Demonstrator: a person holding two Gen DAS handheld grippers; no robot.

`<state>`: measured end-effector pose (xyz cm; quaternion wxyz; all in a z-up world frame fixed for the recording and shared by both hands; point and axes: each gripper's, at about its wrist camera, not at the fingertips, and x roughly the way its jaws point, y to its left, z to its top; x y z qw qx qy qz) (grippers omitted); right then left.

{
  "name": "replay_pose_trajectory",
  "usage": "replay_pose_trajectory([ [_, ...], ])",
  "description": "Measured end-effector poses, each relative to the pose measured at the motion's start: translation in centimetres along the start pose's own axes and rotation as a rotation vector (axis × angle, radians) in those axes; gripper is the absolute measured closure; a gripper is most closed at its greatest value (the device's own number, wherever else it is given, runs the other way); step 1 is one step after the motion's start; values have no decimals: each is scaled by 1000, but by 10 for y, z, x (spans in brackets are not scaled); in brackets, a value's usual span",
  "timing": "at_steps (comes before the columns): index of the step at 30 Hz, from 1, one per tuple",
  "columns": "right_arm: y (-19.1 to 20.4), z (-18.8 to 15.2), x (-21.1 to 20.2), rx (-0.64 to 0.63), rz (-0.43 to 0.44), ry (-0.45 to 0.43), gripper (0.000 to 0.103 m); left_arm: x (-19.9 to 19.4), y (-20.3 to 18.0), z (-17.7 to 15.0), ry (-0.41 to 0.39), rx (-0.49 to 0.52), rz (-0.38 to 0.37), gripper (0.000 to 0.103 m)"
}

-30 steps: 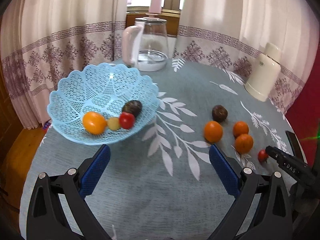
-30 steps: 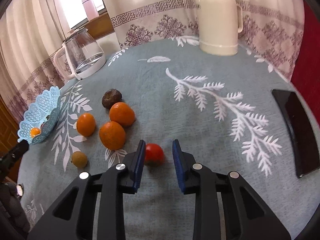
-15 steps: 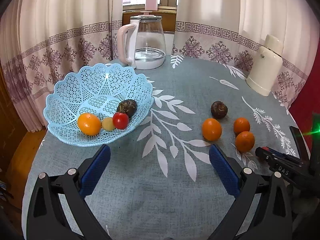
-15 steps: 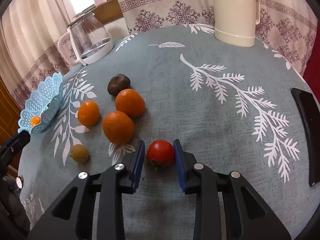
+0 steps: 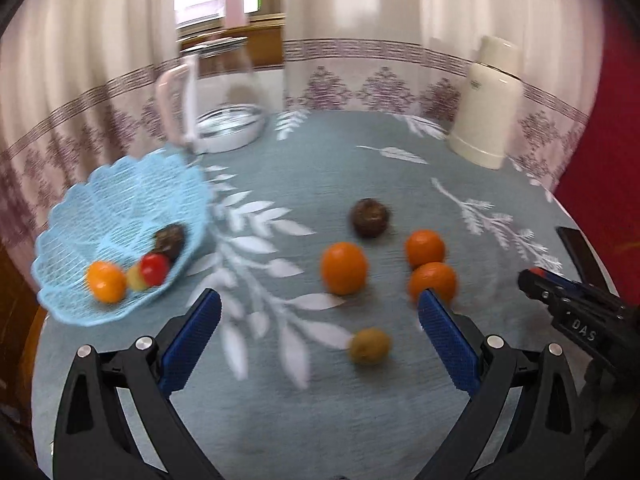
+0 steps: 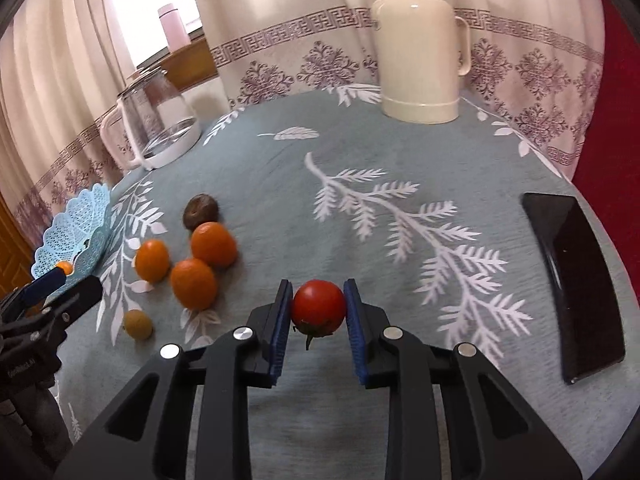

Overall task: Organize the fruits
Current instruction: 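Grasp an orange with the left tool while the right tool holds the tomato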

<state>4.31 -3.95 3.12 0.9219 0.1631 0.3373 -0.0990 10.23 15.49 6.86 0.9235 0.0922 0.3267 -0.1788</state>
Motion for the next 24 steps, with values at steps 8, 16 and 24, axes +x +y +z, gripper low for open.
replay_pose_trajectory([
  [8,-10,-2,2,20,8,-11,76,27,-47,5,40,119,-67,12],
  [16,-14,-3,3,38,40,-12,76,55,-57,7,123,104,-126,42],
  [24,-13,-5,3,37,52,-12,77,67,-55,2,177,42,-203,62],
])
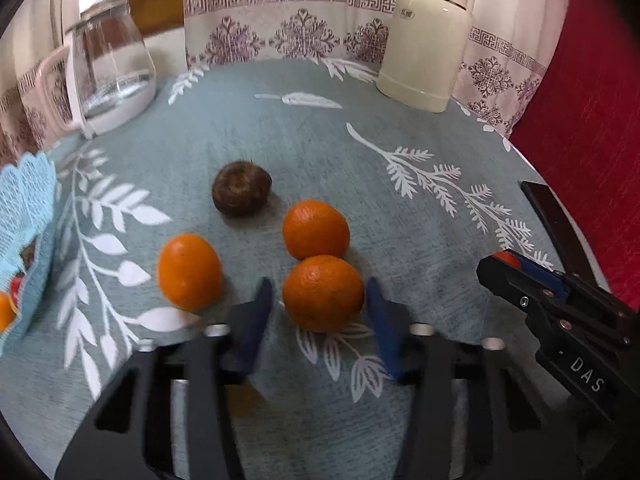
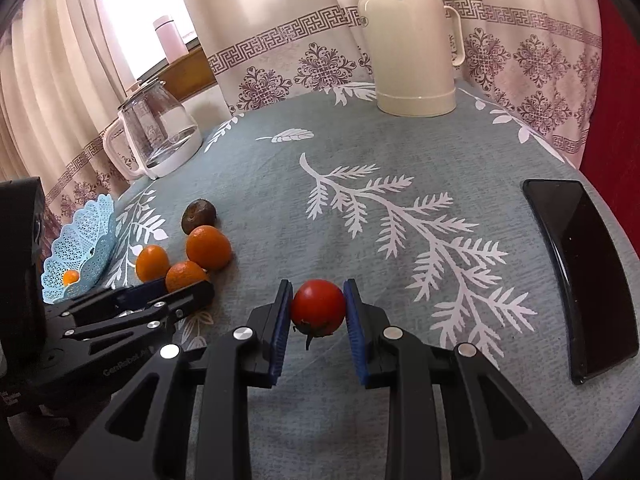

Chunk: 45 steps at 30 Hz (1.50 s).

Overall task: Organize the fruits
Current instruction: 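Grasp an orange with the left tool while the right tool holds the tomato, then carry the orange into the blue basket with the left tool and release it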

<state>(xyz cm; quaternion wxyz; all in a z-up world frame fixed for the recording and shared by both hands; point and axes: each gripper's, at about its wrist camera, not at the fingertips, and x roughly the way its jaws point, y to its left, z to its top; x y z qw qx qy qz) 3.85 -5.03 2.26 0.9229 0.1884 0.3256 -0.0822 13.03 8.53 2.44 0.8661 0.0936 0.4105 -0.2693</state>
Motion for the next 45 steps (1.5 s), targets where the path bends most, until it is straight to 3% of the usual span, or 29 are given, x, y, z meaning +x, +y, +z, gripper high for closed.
replay_pose_trajectory([
  [9,0,0,-1,2,4,-6,76,-27,6,2,-57,-24,8,62],
  [16,2,0,-1,-1,8,-11,76,-56,28,8,-116,-63,72,62],
  [25,2,-1,-3,-7,10,-19,76,-90,87,11,-190,-172,204,62],
  [34,3,-1,-2,-14,6,-19,76,-105,153,0,-203,-296,320,62],
  [45,4,-1,-1,-23,-6,-17,76,-115,208,-13,-206,-368,420,62],
])
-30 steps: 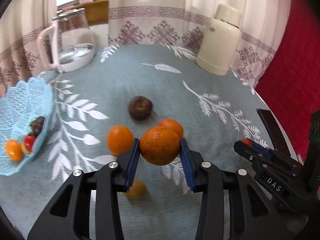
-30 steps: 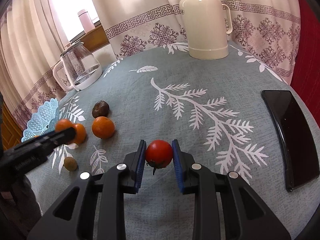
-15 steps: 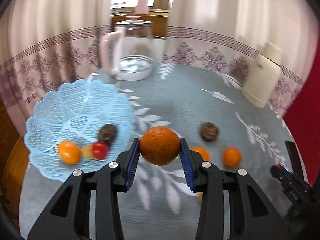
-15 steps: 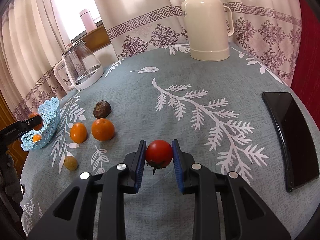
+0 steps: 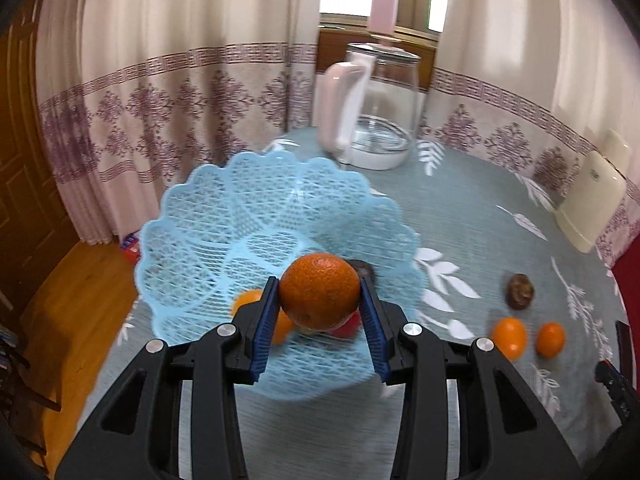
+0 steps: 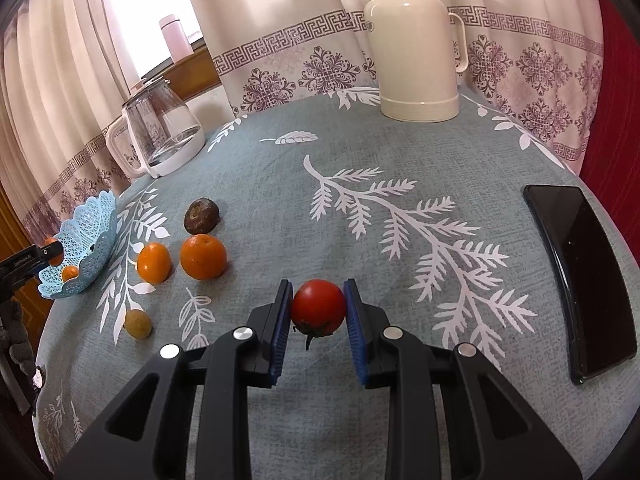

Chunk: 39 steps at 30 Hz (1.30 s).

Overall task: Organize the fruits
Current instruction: 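Carry the orange into the blue basket with the left tool and release it, then carry the red tomato into the basket with the right tool and release it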

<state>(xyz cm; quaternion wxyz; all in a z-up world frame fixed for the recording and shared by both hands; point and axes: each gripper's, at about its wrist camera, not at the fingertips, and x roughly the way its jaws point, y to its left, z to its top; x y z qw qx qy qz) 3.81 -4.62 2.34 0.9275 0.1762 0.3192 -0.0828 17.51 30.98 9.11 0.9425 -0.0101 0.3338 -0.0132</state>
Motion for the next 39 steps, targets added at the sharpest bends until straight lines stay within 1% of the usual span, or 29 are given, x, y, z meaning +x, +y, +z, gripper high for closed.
replay_pose_trajectory([
  [8,1,-1,1,-9,-10,3,76,22,40,5,26,-43,64,62],
  [12,2,-1,1,-13,-15,4,76,29,49,6,33,-56,80,62],
  [14,3,-1,2,-16,-18,5,76,30,52,8,30,-64,85,60],
  [15,3,-1,2,-16,-19,6,76,29,54,9,23,-70,84,54],
  [16,3,-1,2,-17,-20,6,76,27,54,9,16,-74,85,46],
  [17,3,-1,2,-18,-20,6,76,25,56,10,1,-79,89,44],
  [24,2,-1,3,-11,-19,9,76,12,70,11,-27,-125,96,43],
  [32,2,0,3,-8,-14,14,76,-4,84,-2,-33,-175,101,43],
  [36,5,3,0,14,14,18,76,-12,88,-9,-40,-203,110,38],
  [39,13,5,-3,-1,20,8,76,-17,85,-16,-41,-207,117,37],
])
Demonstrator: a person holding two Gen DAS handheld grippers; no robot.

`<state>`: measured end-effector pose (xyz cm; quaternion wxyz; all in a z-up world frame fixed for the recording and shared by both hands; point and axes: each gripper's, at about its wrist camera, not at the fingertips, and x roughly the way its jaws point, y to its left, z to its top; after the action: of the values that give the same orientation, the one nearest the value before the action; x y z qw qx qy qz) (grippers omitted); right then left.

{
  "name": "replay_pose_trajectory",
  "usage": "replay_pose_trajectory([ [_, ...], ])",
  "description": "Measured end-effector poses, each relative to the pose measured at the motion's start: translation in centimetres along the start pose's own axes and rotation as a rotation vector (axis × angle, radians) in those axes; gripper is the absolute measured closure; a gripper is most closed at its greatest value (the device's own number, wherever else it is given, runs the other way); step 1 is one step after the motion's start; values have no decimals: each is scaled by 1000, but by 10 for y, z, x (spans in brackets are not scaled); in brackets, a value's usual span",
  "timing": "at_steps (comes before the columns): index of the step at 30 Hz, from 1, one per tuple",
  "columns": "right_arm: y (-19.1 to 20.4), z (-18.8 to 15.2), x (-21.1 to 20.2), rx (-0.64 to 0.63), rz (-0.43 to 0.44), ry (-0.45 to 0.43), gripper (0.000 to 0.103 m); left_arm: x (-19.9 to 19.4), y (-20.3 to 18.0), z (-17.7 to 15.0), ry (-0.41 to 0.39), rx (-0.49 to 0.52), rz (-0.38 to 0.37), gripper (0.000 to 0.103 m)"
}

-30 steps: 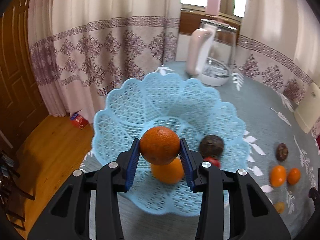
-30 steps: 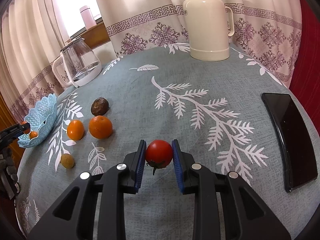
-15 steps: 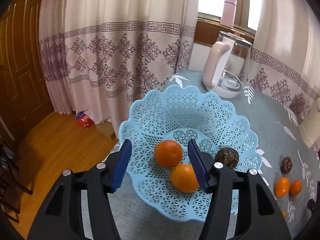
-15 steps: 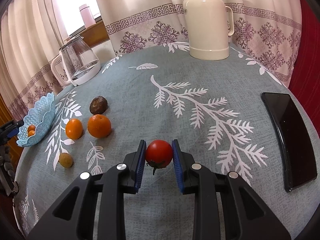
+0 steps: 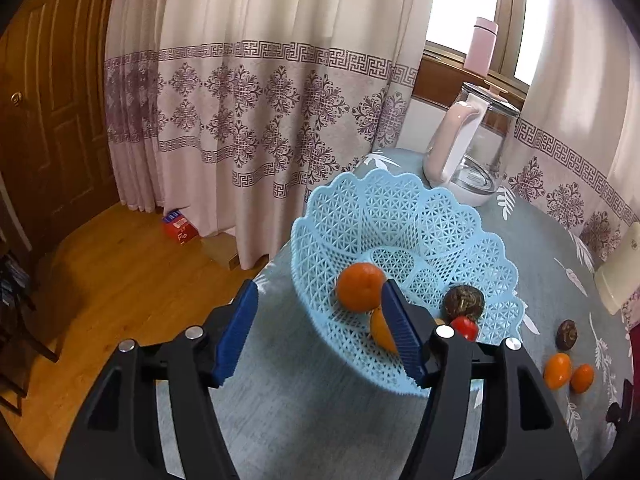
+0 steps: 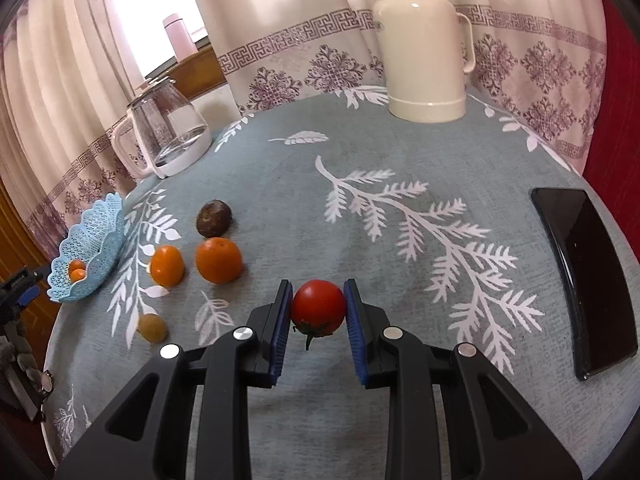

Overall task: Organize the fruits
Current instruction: 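Carry the red tomato into the basket with the right tool and release it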

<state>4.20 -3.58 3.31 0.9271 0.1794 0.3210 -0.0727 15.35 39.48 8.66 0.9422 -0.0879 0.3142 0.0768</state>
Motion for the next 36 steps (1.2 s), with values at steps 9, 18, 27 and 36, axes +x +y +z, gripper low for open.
replay_pose_trajectory([
  [9,44,7,-4,-80,56,-7,76,-9,-15,-22,-22,55,32,36],
  [18,131,25,13,-214,195,2,76,-16,-2,-25,-36,35,30,36],
  [27,237,41,52,-294,361,68,76,-18,12,-25,-23,14,21,35],
  [36,309,49,104,-346,404,180,76,-14,30,-22,-12,-21,33,35],
])
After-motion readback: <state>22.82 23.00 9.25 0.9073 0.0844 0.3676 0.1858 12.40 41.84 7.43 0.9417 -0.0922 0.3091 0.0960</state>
